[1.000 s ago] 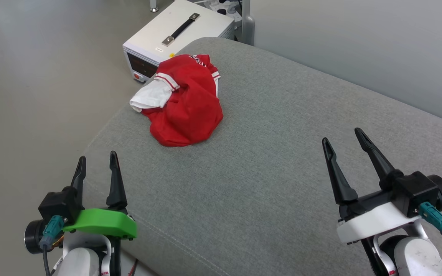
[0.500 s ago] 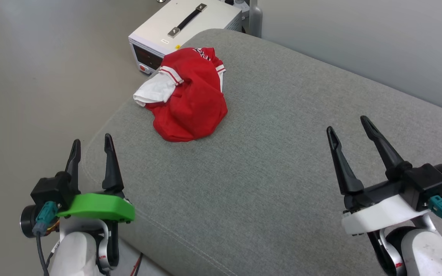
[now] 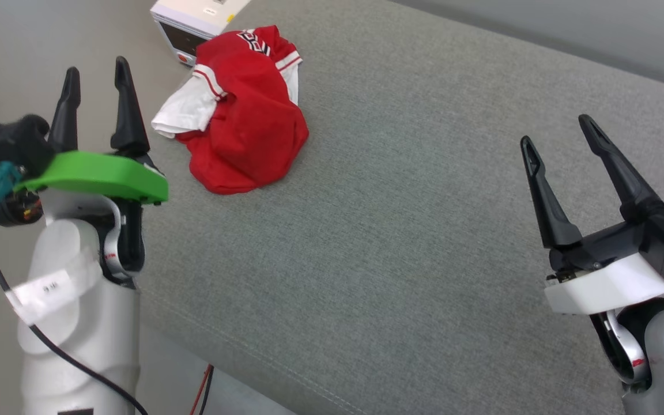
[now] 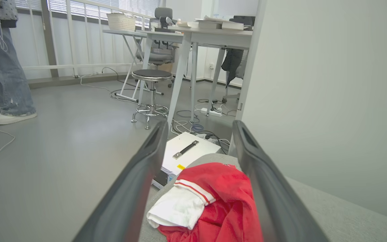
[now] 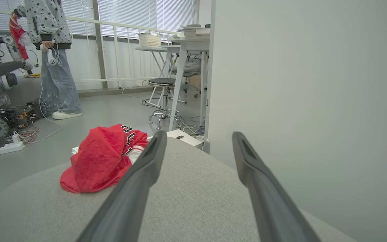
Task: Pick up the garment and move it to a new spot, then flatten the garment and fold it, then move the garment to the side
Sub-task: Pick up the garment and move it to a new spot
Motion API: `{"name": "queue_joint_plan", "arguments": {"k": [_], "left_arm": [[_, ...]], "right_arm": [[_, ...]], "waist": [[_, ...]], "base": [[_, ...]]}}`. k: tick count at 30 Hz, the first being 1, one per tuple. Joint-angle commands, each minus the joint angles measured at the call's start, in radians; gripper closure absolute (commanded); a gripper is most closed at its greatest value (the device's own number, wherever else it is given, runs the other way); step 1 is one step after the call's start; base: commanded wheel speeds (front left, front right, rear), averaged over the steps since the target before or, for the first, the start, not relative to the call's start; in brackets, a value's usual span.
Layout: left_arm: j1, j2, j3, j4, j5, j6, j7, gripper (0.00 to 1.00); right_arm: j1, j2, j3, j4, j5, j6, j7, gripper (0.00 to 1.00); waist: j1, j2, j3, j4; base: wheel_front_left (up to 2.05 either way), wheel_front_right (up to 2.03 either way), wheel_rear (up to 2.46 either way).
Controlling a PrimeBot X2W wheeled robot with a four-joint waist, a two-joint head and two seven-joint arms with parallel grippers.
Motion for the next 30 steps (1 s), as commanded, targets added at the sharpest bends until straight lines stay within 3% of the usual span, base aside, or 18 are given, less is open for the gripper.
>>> {"name": "queue_joint_plan", "arguments": {"k": [1, 13, 22, 30], "left_arm": [[-0.046, 0.017, 0.009, 0.027, -0.018, -0.008, 0.027, 0.0], [-0.322, 0.154, 0.016, 0.278, -0.148, -0.063, 0.326, 0.0], [-0.422, 0.231, -0.029, 0.441, -0.211, -0.079, 0.514, 0.0], [-0.441, 0.245, -0.055, 0.606, -0.255, -0.081, 0.622, 0.0]], "right_arm": [[-0.02, -0.008, -0.003, -0.015, -0.001, -0.001, 0.008, 0.0], [-0.076, -0.06, 0.0, -0.09, 0.002, -0.001, 0.045, 0.0], [-0.111, -0.091, 0.0, -0.116, 0.008, -0.001, 0.056, 0.0], [-0.132, -0.12, 0.021, -0.13, 0.007, -0.001, 0.061, 0.0]], "waist": [[-0.0001, 0.0, 0.095, -0.067], [-0.0001, 0.0, 0.282, -0.154], [-0.0001, 0.0, 0.373, -0.195], [-0.0001, 0.0, 0.408, -0.217]], "base": [[0.0, 0.0, 0.0], [0.0, 0.0, 0.0], [0.0, 0.0, 0.0], [0.0, 0.0, 0.0]]}}
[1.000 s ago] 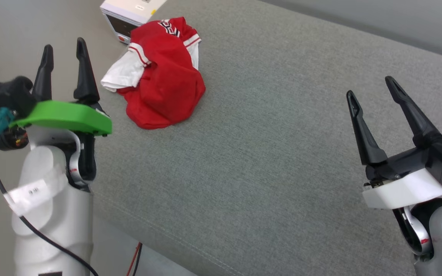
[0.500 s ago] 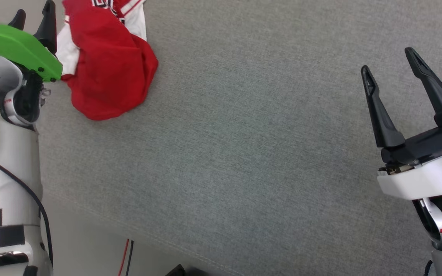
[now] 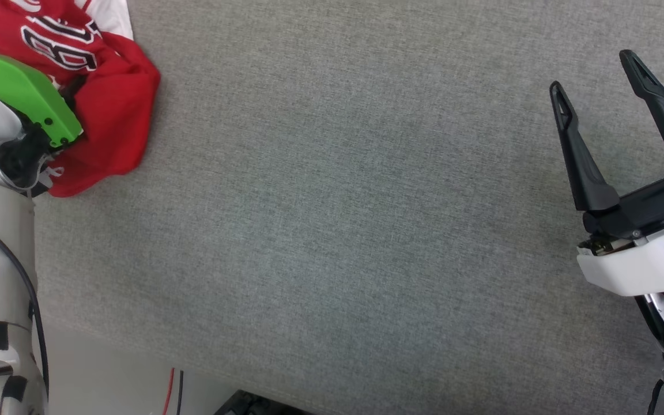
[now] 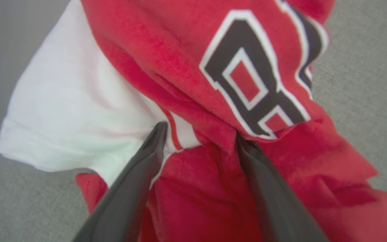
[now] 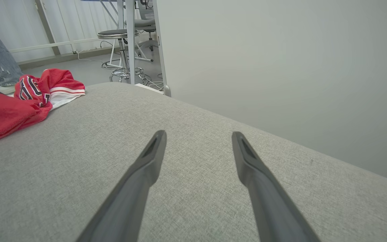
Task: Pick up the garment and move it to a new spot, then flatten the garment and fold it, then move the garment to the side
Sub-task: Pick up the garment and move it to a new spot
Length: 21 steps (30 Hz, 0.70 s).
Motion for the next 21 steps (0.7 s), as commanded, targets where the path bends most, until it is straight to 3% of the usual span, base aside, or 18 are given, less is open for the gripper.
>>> {"name": "queue_joint_plan", "arguments": {"k": [1, 6, 7, 9, 14, 21], "left_arm": [[-0.014, 0.0, -0.008, 0.026, -0.01, -0.003, 0.022, 0.0], [-0.01, -0.007, -0.025, 0.102, -0.036, -0.003, 0.088, 0.0], [-0.01, -0.01, -0.026, 0.112, -0.042, -0.003, 0.097, 0.47], [-0.013, -0.012, -0.025, 0.123, -0.049, -0.003, 0.093, 1.0], [-0.021, -0.002, -0.029, 0.14, -0.055, -0.004, 0.06, 1.0], [-0.029, 0.044, -0.05, 0.112, -0.018, -0.004, -0.092, 1.0]], "right_arm": [[-0.018, -0.006, 0.004, -0.009, 0.004, -0.001, 0.002, 0.0], [-0.019, -0.013, -0.003, -0.014, 0.008, -0.001, 0.006, 0.0], [-0.017, -0.013, -0.004, -0.014, 0.009, -0.001, 0.006, 0.0], [-0.014, -0.015, -0.007, -0.016, 0.011, -0.001, 0.008, 0.0], [-0.012, -0.009, -0.012, -0.012, 0.012, -0.001, 0.006, 0.0], [-0.003, 0.027, -0.003, 0.035, 0.021, -0.001, -0.035, 0.0]], "waist": [[-0.0001, 0.0, 0.017, -0.02], [-0.0001, 0.0, 0.02, -0.033], [-0.0001, 0.0, 0.018, -0.033], [-0.0001, 0.0, 0.016, -0.034], [-0.0001, 0.0, -0.004, -0.037], [-0.0001, 0.0, -0.093, -0.042]], "base": [[0.0, 0.0, 0.0], [0.0, 0.0, 0.0], [0.0, 0.0, 0.0], [0.0, 0.0, 0.0], [0.0, 0.0, 0.0], [0.0, 0.0, 0.0]]}}
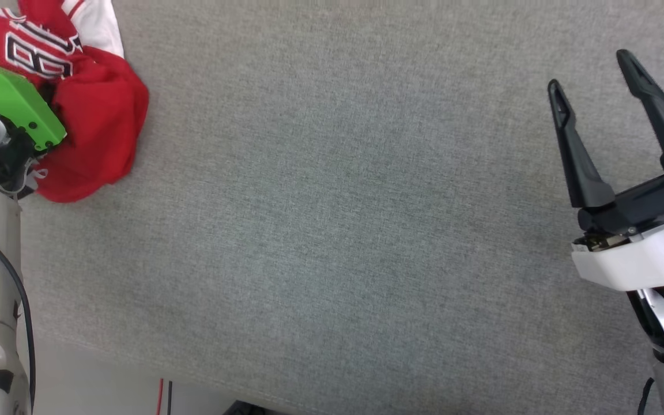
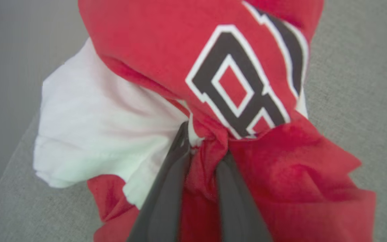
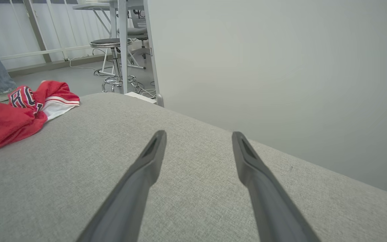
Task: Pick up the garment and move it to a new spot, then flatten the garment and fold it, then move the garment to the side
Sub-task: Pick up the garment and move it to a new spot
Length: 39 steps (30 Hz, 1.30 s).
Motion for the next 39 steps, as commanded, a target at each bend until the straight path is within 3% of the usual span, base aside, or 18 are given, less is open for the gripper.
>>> {"name": "queue_joint_plan", "arguments": {"k": [1, 9, 18, 29, 39], "left_arm": [[0.013, 0.011, -0.008, -0.009, 0.016, -0.003, -0.033, 1.0], [0.06, 0.067, -0.031, -0.109, 0.089, 0.011, -0.285, 1.0], [0.208, 0.048, -0.035, -0.262, 0.116, 0.079, -0.408, 1.0], [0.508, 0.018, -0.047, -0.562, 0.095, 0.166, -0.289, 1.0], [0.694, -0.05, -0.142, -0.871, 0.101, 0.211, -0.183, 1.0]], "right_arm": [[0.006, 0.012, 0.003, 0.014, 0.008, -0.001, -0.016, 0.0], [0.044, 0.092, -0.006, 0.097, 0.016, -0.001, -0.085, 0.0], [0.137, 0.177, -0.061, 0.164, 0.008, -0.001, -0.138, 0.0], [0.225, 0.234, -0.071, 0.209, 0.001, -0.001, -0.161, 0.0], [0.276, 0.253, -0.114, 0.209, -0.013, -0.001, -0.139, 0.0]], "waist": [[-0.0001, 0.0, -0.062, -0.005], [-0.0001, 0.0, -0.209, -0.02], [-0.0001, 0.0, -0.358, -0.032], [-0.0001, 0.0, -0.507, -0.081], [-0.0001, 0.0, -0.53, -0.168]], "base": [[0.0, 0.0, 0.0], [0.0, 0.0, 0.0], [0.0, 0.0, 0.0], [0.0, 0.0, 0.0], [0.0, 0.0, 0.0]]}}
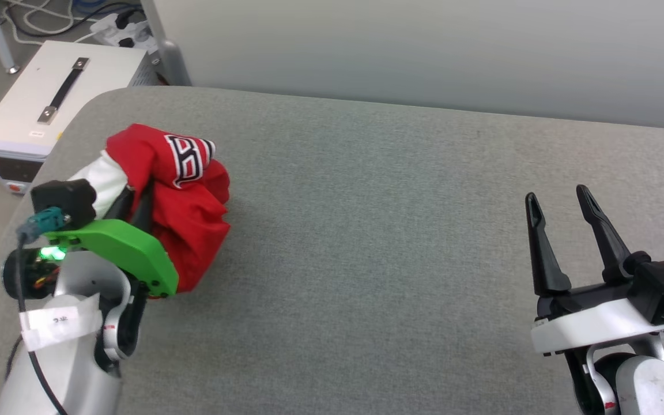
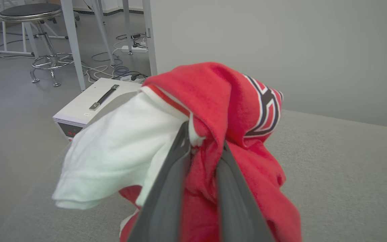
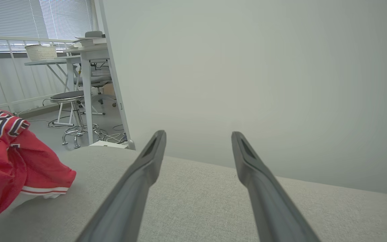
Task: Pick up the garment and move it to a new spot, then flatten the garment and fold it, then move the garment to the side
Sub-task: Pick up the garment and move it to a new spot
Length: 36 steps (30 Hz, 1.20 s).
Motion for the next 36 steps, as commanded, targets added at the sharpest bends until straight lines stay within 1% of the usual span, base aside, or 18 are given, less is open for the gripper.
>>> {"name": "queue_joint_plan", "arguments": {"k": [1, 6, 10, 13, 18, 22, 26, 29, 32, 36], "left_arm": [[0.02, -0.017, -0.018, -0.028, 0.0, 0.005, 0.007, 1.0], [0.021, -0.067, -0.096, -0.09, 0.01, -0.009, 0.024, 1.0], [-0.019, -0.107, -0.172, -0.101, 0.025, -0.04, 0.038, 1.0], [-0.062, -0.147, -0.236, -0.087, 0.038, -0.072, 0.044, 1.0], [-0.152, -0.235, -0.335, -0.025, 0.052, -0.121, 0.04, 1.0], [-0.22, -0.277, -0.399, 0.037, 0.069, -0.146, 0.03, 1.0], [-0.244, -0.294, -0.455, 0.124, 0.07, -0.162, 0.036, 1.0], [-0.246, -0.295, -0.486, 0.202, 0.082, -0.168, 0.042, 1.0], [-0.241, -0.292, -0.515, 0.273, 0.089, -0.177, 0.044, 1.0], [-0.233, -0.287, -0.539, 0.334, 0.087, -0.185, 0.039, 1.0]], "right_arm": [[0.013, 0.006, -0.005, -0.001, -0.007, -0.001, 0.004, 0.0], [0.019, 0.008, -0.016, -0.001, -0.01, -0.001, 0.016, 0.0], [0.019, 0.006, -0.025, 0.001, -0.011, -0.001, 0.02, 0.0], [0.021, 0.006, -0.033, 0.002, -0.008, -0.001, 0.02, 0.0], [0.022, 0.008, -0.046, 0.005, 0.0, -0.001, 0.014, 0.0], [0.022, 0.009, -0.058, 0.006, 0.006, -0.001, 0.006, 0.0], [0.017, 0.011, -0.062, 0.007, 0.011, -0.001, -0.002, 0.0], [0.01, 0.012, -0.063, 0.009, 0.017, -0.001, -0.008, 0.0], [0.002, 0.012, -0.067, 0.012, 0.017, -0.001, -0.012, 0.0], [-0.005, 0.013, -0.069, 0.016, 0.017, -0.001, -0.012, 0.0]], "waist": [[0.0001, 0.0, -0.01, -0.055], [0.0001, 0.0, 0.008, -0.131], [0.0001, 0.0, 0.039, -0.189], [0.0001, 0.0, 0.063, -0.226], [0.0001, 0.0, 0.109, -0.284], [0.0001, 0.0, 0.147, -0.317], [0.0001, 0.0, 0.182, -0.332], [0.0001, 0.0, 0.201, -0.332], [0.0001, 0.0, 0.213, -0.322], [0.0001, 0.0, 0.214, -0.298]], "base": [[0.0, 0.0, 0.0], [0.0, 0.0, 0.0], [0.0, 0.0, 0.0], [0.0, 0.0, 0.0], [0.0, 0.0, 0.0], [0.0, 0.0, 0.0], [0.0, 0.0, 0.0], [0.0, 0.0, 0.0], [0.0, 0.0, 0.0], [0.0, 0.0, 0.0]]}}
